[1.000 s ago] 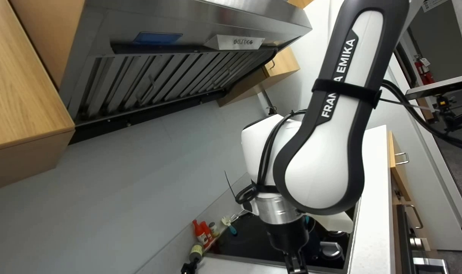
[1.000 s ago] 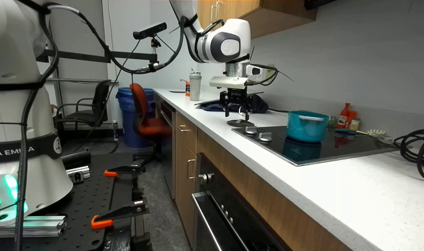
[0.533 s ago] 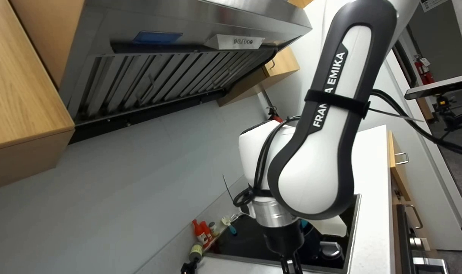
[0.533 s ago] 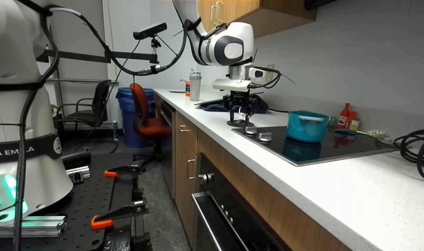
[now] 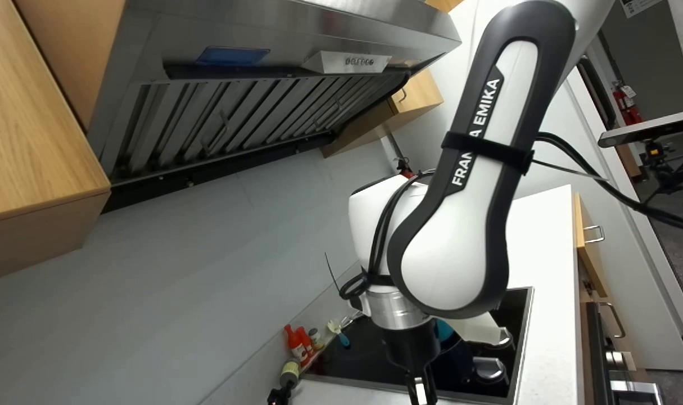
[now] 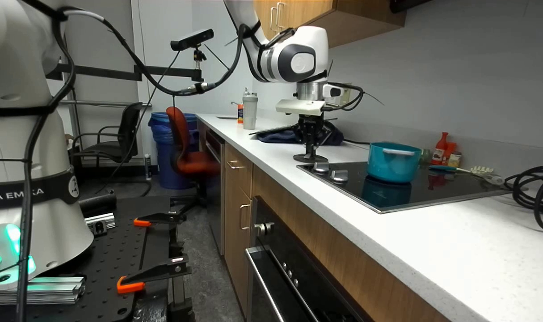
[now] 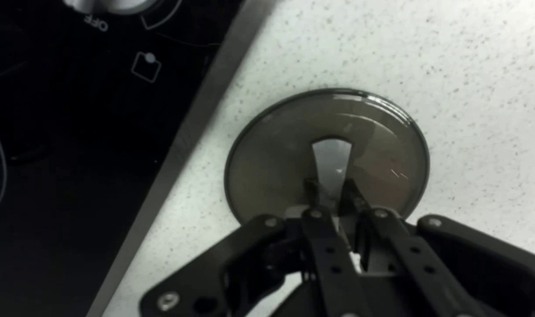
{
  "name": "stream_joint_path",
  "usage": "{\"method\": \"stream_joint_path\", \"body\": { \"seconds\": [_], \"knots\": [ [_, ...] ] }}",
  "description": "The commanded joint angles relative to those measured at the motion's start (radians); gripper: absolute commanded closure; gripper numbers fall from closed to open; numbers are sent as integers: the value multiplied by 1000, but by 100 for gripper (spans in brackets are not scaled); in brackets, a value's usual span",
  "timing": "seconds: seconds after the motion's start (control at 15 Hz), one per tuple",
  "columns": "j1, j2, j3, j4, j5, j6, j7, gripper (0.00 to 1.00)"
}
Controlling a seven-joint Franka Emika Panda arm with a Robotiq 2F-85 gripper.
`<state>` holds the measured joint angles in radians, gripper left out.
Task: Place the lid on the pot
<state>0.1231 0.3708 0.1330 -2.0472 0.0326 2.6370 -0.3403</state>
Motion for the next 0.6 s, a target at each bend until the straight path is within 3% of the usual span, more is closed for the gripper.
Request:
{"method": "stream_joint_path", "body": {
  "seconds": [0.0,0.53],
  "knots": [
    [-16,21,11,29,-22,6,29,96],
    [-11,-52,11,-13,-24,24,52,96]
  ]
}}
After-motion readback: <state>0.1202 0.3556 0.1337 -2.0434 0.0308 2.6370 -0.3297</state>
